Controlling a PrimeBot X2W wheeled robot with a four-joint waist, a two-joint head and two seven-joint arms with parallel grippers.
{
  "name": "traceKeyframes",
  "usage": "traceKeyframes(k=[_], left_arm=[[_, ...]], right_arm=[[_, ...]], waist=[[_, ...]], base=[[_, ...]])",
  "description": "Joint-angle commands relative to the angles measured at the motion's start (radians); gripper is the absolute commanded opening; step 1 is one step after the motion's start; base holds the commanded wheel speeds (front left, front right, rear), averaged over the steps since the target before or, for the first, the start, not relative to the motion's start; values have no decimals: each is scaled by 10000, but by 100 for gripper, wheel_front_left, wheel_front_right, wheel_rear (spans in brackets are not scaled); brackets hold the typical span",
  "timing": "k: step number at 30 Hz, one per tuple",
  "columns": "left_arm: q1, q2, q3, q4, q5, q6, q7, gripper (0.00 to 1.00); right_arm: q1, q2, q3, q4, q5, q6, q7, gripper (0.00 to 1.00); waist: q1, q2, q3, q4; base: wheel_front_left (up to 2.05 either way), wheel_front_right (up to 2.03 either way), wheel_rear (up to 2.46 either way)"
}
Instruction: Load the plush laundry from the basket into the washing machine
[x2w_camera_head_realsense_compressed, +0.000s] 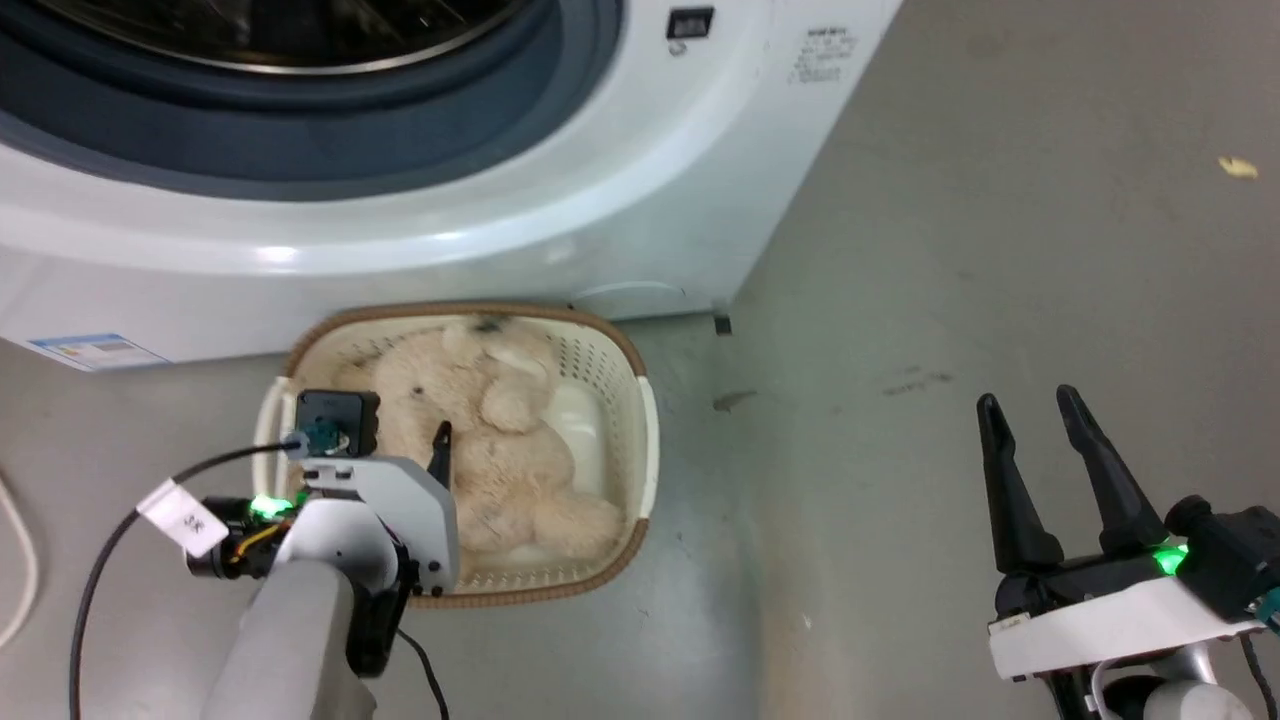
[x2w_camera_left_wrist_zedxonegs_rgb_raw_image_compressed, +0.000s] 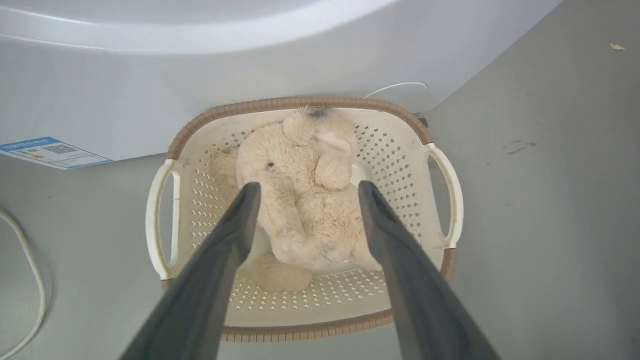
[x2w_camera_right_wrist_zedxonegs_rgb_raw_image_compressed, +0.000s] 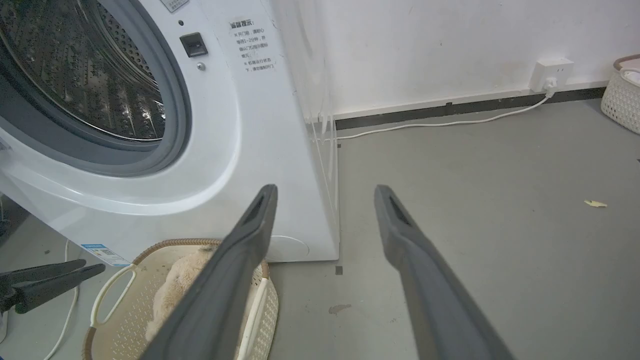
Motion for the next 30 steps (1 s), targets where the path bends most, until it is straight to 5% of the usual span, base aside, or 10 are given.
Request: traceKeyframes(k=[1, 14, 30], left_arm=[[-364, 141, -84, 181, -108, 55, 154, 100], [-1704, 728, -898, 1060, 109, 699, 1597, 100], [-2948, 1106, -1520, 2011, -122, 992, 2574, 100]], right_arm=[[-229, -1, 42, -158, 197, -3, -128, 100], [-173, -2, 209, -619, 929, -4, -441, 100], [25, -2, 368, -1120, 1606, -5, -754, 100]], waist=[[-1, -1, 441, -260], [-1, -1, 1986, -720], [-1, -1, 3308, -1165]], base=[[0, 0, 0], [0, 0, 0], [2, 2, 2]])
